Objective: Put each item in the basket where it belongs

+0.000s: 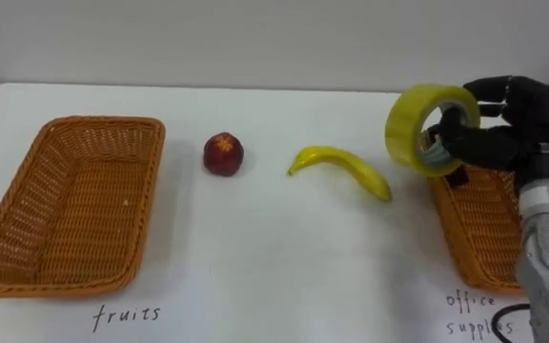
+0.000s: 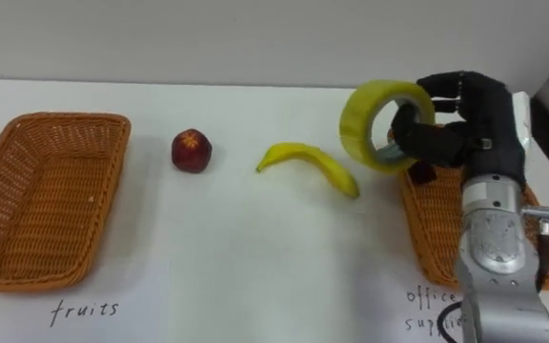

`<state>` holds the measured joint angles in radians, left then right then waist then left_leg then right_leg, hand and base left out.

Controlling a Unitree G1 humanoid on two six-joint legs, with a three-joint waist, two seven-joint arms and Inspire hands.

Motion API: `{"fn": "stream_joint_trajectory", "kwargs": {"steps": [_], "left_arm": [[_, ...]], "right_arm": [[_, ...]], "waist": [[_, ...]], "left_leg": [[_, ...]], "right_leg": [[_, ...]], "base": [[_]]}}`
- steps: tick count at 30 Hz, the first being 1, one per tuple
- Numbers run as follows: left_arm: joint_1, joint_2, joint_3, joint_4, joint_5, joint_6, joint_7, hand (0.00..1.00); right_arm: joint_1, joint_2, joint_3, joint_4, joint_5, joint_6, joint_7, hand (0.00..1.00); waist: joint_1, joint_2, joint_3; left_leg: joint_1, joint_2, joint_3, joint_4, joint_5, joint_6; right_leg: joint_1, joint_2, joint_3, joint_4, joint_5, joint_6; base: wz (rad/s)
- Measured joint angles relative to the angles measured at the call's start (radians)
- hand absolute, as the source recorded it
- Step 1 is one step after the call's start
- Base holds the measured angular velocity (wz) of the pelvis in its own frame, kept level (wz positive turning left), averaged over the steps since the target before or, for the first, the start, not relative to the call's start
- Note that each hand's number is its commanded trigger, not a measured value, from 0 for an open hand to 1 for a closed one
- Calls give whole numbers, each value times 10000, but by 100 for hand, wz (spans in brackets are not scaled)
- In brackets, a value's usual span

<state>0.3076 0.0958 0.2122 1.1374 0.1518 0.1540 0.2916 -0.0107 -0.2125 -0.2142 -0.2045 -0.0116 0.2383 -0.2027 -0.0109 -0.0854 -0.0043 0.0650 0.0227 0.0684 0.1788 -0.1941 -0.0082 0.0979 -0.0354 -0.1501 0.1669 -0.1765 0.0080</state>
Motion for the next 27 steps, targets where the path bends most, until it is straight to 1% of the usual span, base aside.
{"fn": "stream_joint_trajectory", "kwargs": {"steps": [3, 5, 8, 12, 14, 16, 21, 25, 26, 27], "left_arm": [[70, -1, 192, -1, 3, 31, -66, 0], [155, 3, 221, -88, 3, 138, -105, 0], [149, 4, 239, -211, -5, 196, -109, 0], [149, 3, 238, -234, -7, 248, -150, 0], [147, 5, 239, -314, 4, 344, -172, 0], [144, 10, 241, -418, 15, 372, -180, 0], [145, 52, 241, -581, 77, 377, -179, 0], [159, 51, 240, -574, 79, 442, -179, 0], [160, 51, 241, -574, 79, 451, -179, 0], [160, 52, 240, -576, 78, 452, -179, 0]], "right_arm": [[2, -67, -377, 3, -10, 0, -289, 100], [53, -83, -590, 41, -24, 0, -547, 100], [187, -118, -934, 378, -19, 1, -731, 100], [499, -142, -949, 480, -21, 27, -829, 100], [632, -142, -949, 481, -21, 33, -900, 100], [699, -142, -949, 486, -24, 35, -982, 100], [723, -150, -949, 488, -24, 35, -1067, 100], [726, -151, -947, 502, -23, 42, -1072, 100], [726, -151, -947, 552, -23, 41, -1072, 90], [726, -151, -947, 585, -23, 41, -1071, 55]], "waist": [[-75, -53, 9], [-157, -77, 2], [-254, -90, 4], [-373, -28, 9], [-418, 27, -8], [-417, 43, -9], [-408, 21, 5], [-408, -29, 34], [-408, -48, 44], [-407, -57, 50]], "left_leg": [[20, 12, 104, -74, 0, 0], [43, 10, 117, -107, -1, 1], [82, 12, 132, -138, -4, 2], [96, 15, 161, -168, -4, 2], [96, 18, 213, -186, -4, 2], [105, 17, 236, -193, -4, 2], [161, 15, 239, -210, -4, 3], [159, 15, 237, -211, -5, 3], [159, 15, 236, -211, -5, 3], [155, 15, 236, -210, -5, 3]], "right_leg": [[-12, 8, 53, 5, 0, 0], [-11, 10, 93, 11, 0, 0], [-5, 10, 105, 26, 0, 0], [-21, 12, 123, 36, 0, 0], [-56, 13, 162, 40, 0, 0], [-58, 16, 192, 41, 0, 0], [-15, 16, 202, 41, 0, 0], [-14, 17, 202, 40, 0, 1], [-14, 17, 201, 40, 0, 1], [-13, 17, 201, 38, 0, 1]], "base": [[-9], [-3], [0], [-1], [-7], [-5], [0], [0], [0], [0]]}}
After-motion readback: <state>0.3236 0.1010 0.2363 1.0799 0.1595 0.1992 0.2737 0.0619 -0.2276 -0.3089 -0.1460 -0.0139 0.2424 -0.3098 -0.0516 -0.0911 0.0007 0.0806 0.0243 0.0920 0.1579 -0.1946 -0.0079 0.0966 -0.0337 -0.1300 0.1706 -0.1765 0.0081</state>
